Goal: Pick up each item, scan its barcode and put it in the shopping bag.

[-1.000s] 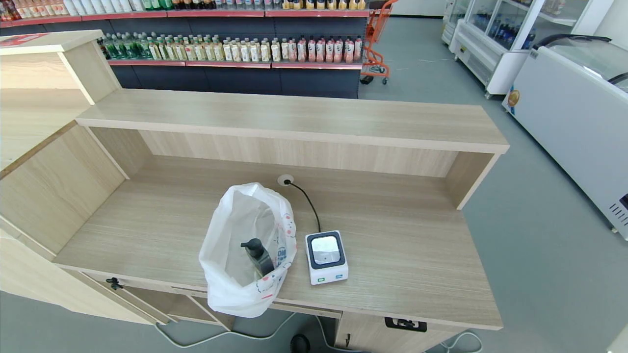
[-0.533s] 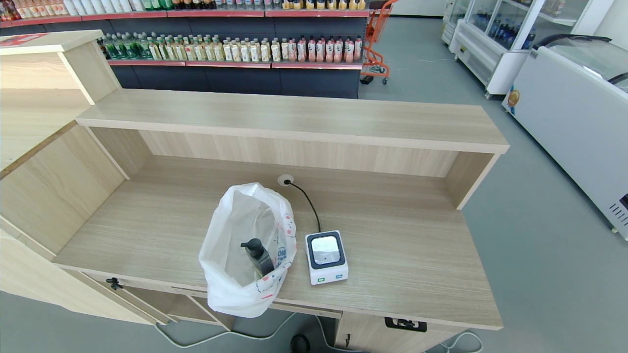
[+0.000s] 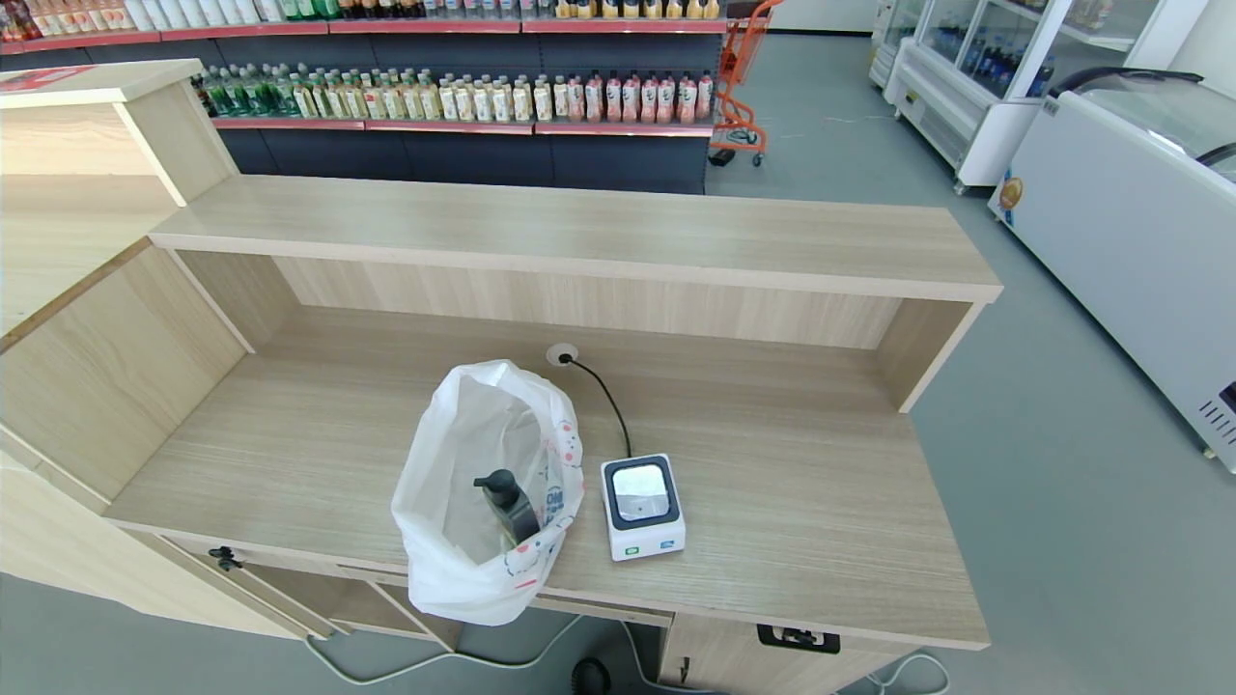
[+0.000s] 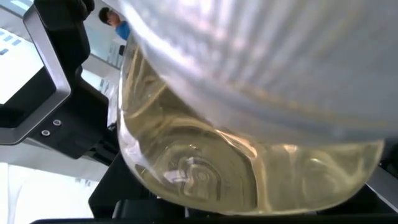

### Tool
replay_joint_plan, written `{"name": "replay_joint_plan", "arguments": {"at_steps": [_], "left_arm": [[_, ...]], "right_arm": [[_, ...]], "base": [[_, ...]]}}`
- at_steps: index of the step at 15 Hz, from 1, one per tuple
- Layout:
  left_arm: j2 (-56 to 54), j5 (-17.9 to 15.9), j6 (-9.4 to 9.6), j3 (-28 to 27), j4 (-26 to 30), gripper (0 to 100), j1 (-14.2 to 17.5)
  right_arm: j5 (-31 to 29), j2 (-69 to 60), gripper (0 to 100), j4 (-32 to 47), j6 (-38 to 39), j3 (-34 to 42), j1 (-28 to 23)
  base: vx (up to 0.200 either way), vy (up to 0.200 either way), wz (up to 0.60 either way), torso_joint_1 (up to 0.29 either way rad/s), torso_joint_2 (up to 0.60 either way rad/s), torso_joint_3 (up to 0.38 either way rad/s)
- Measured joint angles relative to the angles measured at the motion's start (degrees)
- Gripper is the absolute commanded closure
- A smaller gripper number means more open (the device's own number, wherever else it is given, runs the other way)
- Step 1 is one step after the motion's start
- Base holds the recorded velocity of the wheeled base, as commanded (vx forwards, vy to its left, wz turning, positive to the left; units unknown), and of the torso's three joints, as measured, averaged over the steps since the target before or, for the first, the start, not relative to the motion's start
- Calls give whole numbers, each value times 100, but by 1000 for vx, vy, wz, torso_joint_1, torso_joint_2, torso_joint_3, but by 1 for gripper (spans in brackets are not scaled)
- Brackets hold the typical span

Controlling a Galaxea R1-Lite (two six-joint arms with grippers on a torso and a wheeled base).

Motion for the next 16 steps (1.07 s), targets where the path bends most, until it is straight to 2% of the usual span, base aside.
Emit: {"name": "replay_joint_plan", "arguments": {"at_steps": [7, 9, 10, 12, 13, 14, 16], "left_arm": [[0, 1, 0, 0, 2, 100, 0], [0, 1, 0, 0, 0, 100, 0], [0, 0, -2, 0, 0, 100, 0], [0, 0, 0, 0, 2, 100, 0], [0, 0, -2, 0, 0, 100, 0], [0, 0, -2, 0, 2, 100, 0], [0, 0, 0, 0, 0, 100, 0]], "right_arm": [[-85, -16, 100, 55, -95, 35, -17], [-444, 15, 100, 56, -1065, 197, -124], [-764, 59, 100, 56, -1815, 339, -247], [-1541, 254, 100, -45, -3905, 661, -711], [-1809, 412, 100, -268, -4600, 873, -1156], [-2025, 599, 100, -798, -5101, 1192, -1606], [-2693, 992, 100, -2267, -5788, 1887, -2053]], "base": [[0, 0, 0, 0, 0, 0], [0, 0, 0, 0, 0, 0], [0, 0, 0, 0, 0, 0], [0, 0, 0, 0, 0, 0], [0, 0, 0, 0, 0, 0], [0, 0, 0, 0, 0, 0], [0, 0, 0, 0, 0, 0]]}}
